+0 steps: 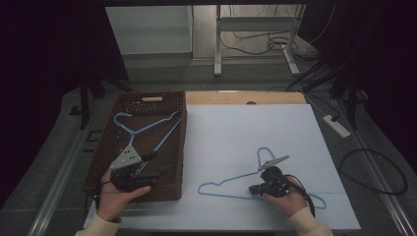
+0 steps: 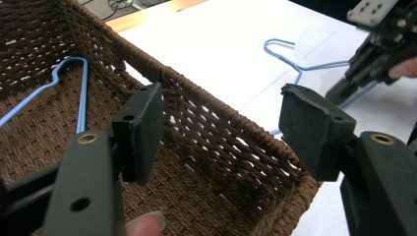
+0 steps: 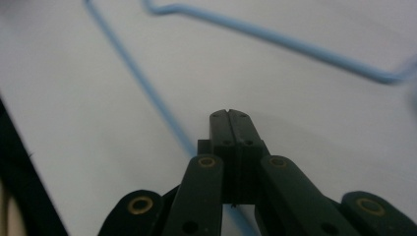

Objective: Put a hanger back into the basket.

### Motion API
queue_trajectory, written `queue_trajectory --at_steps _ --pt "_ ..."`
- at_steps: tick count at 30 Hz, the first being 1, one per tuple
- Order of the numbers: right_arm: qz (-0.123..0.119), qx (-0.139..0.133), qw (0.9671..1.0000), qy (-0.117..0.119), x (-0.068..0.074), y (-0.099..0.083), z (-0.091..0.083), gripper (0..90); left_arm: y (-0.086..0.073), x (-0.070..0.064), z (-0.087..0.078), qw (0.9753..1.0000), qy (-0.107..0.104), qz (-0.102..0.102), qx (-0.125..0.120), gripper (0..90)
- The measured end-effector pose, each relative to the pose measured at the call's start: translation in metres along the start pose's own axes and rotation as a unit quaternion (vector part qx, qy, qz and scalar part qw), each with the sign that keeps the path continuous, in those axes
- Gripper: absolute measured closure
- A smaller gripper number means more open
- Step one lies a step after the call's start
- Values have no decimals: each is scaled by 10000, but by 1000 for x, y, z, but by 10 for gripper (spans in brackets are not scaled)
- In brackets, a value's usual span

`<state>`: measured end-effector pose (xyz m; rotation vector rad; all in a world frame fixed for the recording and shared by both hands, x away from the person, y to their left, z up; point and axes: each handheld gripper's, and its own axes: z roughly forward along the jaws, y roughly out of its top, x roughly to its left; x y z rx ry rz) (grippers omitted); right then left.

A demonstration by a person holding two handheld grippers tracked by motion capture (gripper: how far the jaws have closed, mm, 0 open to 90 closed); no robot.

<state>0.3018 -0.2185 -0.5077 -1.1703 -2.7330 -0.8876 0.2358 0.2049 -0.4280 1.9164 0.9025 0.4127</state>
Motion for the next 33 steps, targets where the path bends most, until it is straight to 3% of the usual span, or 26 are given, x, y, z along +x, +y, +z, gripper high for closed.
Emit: queue_trajectory --at_steps 2,3,7,13,20,24,33 --pt "131 -114 9998 -122 -8 -2 -8 900 0 0 0 10000 7 -1 -1 342" --pt "205 -126 9987 -454 -18 -6 -17 900 0 0 0 10000 5 -3 -5 343" --pt "465 -150 9950 -868 -40 -23 -36 900 0 1 0 10000 6 -9 -2 343" --pt "526 -104 9901 -1296 -53 -33 -43 900 0 0 1 10000 -12 1 16 343" --pt "419 -172 9875 -1507 -59 -30 -43 900 0 0 1 10000 -13 0 15 343" --pt "482 -228 9877 -1472 -78 -17 -42 900 0 -1 2 10000 -16 8 14 343" --pt "496 -249 9868 -1520 -101 12 -31 900 -1 1 3 10000 2 -15 34 343"
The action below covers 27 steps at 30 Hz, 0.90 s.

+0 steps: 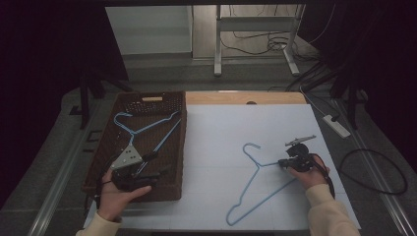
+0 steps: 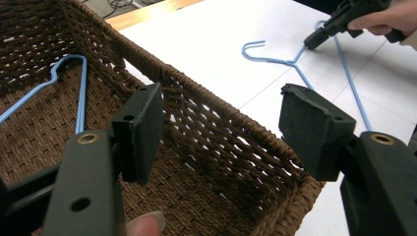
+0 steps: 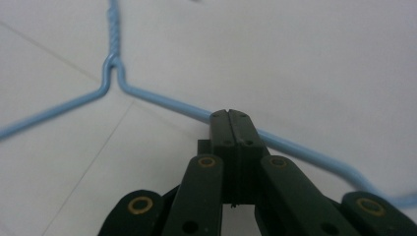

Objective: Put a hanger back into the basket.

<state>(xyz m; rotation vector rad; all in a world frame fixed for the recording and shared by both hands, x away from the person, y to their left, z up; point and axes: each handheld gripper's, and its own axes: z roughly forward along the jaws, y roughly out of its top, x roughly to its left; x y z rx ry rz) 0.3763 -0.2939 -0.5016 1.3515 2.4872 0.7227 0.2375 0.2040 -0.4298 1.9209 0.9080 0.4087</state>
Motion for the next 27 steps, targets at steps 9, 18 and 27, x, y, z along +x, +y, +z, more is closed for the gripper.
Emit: queue_trajectory --at_steps 9,18,27 --pt "-85 -57 9999 -30 3 7 5 900 0 0 1 10000 -13 11 8 343" --pt "-423 -389 9982 191 24 15 -8 797 0 0 1 10000 -52 -6 -12 342" --pt "-852 -74 9951 488 51 50 10 546 -1 -1 2 10000 -72 0 -16 342"
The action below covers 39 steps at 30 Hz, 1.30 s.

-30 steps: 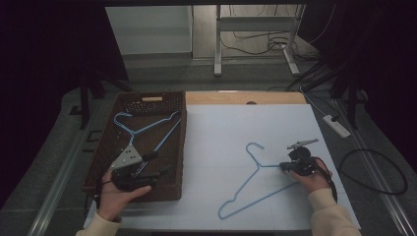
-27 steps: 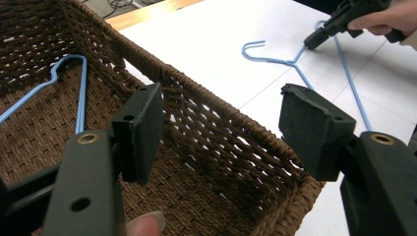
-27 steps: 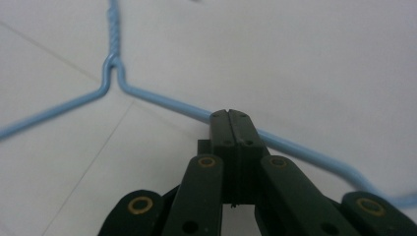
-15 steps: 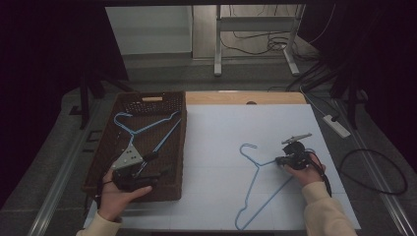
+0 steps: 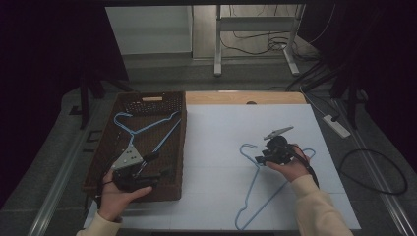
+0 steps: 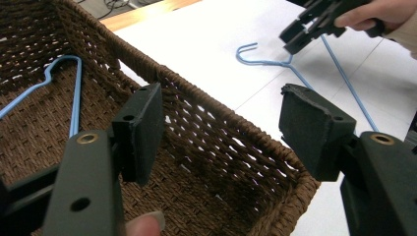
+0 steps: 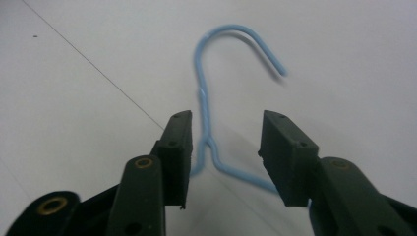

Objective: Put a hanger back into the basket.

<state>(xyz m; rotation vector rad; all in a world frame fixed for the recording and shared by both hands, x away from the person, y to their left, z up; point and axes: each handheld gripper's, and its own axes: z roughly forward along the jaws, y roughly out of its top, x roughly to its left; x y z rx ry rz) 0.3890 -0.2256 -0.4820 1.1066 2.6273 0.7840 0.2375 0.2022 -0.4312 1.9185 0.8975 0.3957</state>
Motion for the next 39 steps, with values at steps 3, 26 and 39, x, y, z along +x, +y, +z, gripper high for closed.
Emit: queue_trajectory --at_steps 3,26,39 --pt "-103 134 9998 102 4 12 12 535 0 0 0 10000 -10 6 4 342" --pt "-831 1290 9881 -121 25 57 55 871 0 -2 1 10000 -31 27 0 341" --pt "-805 555 9952 -96 26 46 34 881 0 -1 2 10000 -27 21 25 341"
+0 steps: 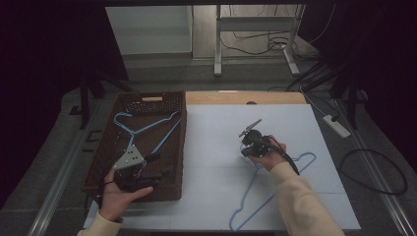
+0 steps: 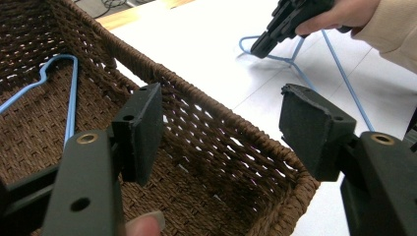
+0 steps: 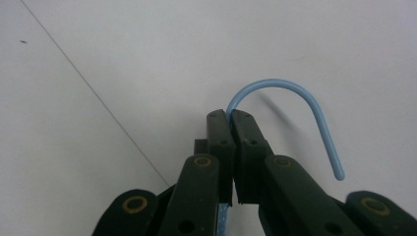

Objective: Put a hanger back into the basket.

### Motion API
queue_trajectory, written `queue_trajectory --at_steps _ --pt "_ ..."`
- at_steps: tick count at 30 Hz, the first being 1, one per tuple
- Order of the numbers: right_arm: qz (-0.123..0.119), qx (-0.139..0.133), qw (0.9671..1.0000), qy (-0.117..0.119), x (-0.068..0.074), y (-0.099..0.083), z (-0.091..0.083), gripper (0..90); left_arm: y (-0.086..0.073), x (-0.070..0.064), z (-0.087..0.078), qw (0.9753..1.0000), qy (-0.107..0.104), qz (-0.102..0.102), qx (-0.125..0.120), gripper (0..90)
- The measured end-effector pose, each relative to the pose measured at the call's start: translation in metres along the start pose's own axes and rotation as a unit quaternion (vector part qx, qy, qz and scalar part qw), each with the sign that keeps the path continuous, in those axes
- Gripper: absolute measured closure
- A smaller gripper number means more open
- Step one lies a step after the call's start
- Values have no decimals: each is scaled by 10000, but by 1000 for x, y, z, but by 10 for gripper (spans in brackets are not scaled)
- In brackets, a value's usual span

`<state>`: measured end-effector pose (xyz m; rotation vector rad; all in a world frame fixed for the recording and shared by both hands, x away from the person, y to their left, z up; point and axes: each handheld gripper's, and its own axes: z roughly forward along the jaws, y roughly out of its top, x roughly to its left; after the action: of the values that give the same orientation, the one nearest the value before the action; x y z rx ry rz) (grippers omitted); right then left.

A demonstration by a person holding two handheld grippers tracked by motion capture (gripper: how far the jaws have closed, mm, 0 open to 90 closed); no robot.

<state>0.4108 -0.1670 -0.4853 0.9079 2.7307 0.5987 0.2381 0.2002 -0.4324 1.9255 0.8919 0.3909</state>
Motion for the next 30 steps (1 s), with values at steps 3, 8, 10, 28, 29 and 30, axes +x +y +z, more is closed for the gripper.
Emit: queue_trajectory --at_steps 3,8,10,28,29,30 --pt "-33 -157 9999 -7 0 -1 -8 880 1 -1 0 10000 -7 9 -10 341" --pt "-60 -379 9993 -16 1 -4 -20 881 1 -2 1 10000 -22 10 -1 341" --pt "-48 -448 9990 -12 0 -5 -23 880 1 -3 3 10000 -39 4 10 341" --pt "-100 -819 9965 -125 4 -13 -39 880 12 -32 36 9978 -616 -39 247 327" --pt "-87 -827 9965 -128 4 -14 -40 880 14 -35 39 9975 -647 -35 276 327" --pt "-104 -847 9963 -130 4 -14 -41 880 15 -37 41 9974 -667 -32 286 327"
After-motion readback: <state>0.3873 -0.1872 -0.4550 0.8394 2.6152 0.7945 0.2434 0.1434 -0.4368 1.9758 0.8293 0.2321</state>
